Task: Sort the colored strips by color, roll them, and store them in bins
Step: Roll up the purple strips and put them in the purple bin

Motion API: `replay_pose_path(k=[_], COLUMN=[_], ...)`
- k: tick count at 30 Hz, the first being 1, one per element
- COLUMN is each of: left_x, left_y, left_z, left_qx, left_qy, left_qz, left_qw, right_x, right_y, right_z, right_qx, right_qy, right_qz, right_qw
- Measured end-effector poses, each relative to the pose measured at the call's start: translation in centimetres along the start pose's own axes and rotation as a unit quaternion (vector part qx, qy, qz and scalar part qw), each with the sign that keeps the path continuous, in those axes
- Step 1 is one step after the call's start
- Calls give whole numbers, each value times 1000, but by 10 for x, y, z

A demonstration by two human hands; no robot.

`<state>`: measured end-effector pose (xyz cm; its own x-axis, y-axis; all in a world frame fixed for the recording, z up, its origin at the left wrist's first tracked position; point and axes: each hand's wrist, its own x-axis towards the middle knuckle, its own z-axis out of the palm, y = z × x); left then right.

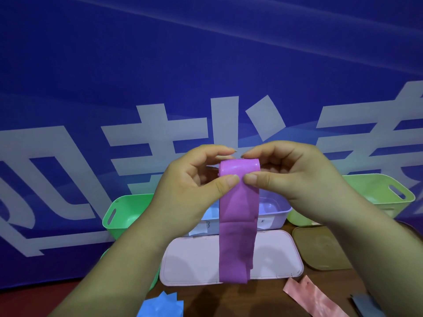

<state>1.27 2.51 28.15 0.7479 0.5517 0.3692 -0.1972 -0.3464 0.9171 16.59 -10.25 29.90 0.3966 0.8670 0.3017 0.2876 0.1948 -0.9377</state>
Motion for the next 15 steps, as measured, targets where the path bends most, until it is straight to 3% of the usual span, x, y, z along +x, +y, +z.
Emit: replay_pose_path(k=[10, 15], left_x=[5, 6], left_y=[3, 5], left_z=[5, 6], left_qx=[-36, -48], left_qy=[57, 60], left_qz=[17, -13], left_qw=[998, 997], right_x=[4, 2], right_y=[3, -1], right_z=[-2, -6], right_qx=[104, 9], right_qy=[-4, -17], right_qz=[84, 54], right_qw=[991, 998])
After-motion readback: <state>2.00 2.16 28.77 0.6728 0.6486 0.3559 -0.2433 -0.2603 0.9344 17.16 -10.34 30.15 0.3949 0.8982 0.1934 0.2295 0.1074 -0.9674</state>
